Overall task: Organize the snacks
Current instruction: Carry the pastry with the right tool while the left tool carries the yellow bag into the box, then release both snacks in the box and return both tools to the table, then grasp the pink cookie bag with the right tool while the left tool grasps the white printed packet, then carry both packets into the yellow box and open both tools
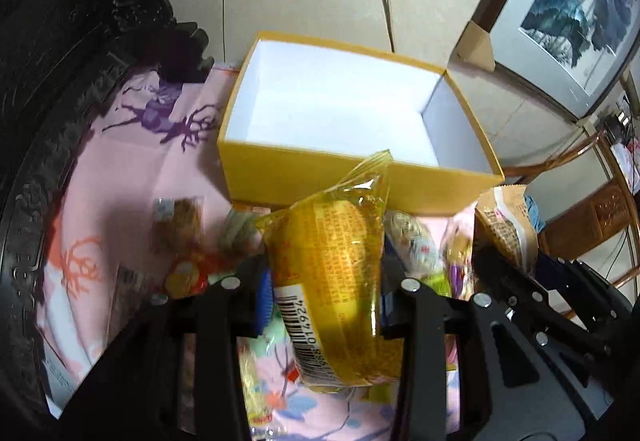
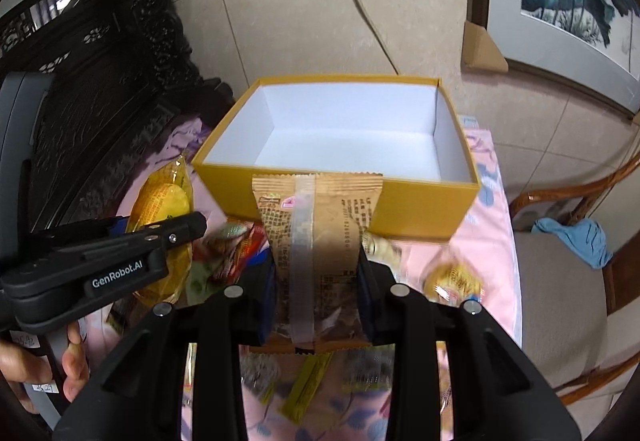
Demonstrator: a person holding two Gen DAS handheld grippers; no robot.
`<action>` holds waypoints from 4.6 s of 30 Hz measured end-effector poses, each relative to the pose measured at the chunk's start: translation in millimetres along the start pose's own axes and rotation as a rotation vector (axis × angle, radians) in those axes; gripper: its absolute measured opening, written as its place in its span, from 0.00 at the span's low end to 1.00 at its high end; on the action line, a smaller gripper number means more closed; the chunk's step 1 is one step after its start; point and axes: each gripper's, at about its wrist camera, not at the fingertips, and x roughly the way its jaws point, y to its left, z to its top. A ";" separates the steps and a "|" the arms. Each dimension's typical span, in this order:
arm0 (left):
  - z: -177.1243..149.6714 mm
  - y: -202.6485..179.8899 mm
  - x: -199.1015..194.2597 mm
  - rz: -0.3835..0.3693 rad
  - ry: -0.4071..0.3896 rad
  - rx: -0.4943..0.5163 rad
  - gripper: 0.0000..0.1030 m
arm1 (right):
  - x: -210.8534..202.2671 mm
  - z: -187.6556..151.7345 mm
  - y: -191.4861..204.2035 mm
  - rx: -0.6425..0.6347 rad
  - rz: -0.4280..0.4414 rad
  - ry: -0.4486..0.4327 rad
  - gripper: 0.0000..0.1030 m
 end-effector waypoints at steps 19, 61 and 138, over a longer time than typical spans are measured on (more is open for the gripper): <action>126.4 2.0 82.9 0.064 0.023 0.030 0.38 | 98.9 123.1 -35.9 0.031 -0.043 0.042 0.33; -124.1 65.9 -2.0 0.096 0.214 0.077 0.94 | 53.6 -111.3 -129.2 -0.138 0.105 0.411 0.68; -110.7 -5.6 22.7 -0.123 0.118 0.134 0.26 | 10.6 -112.1 -8.1 0.072 -0.017 0.199 0.51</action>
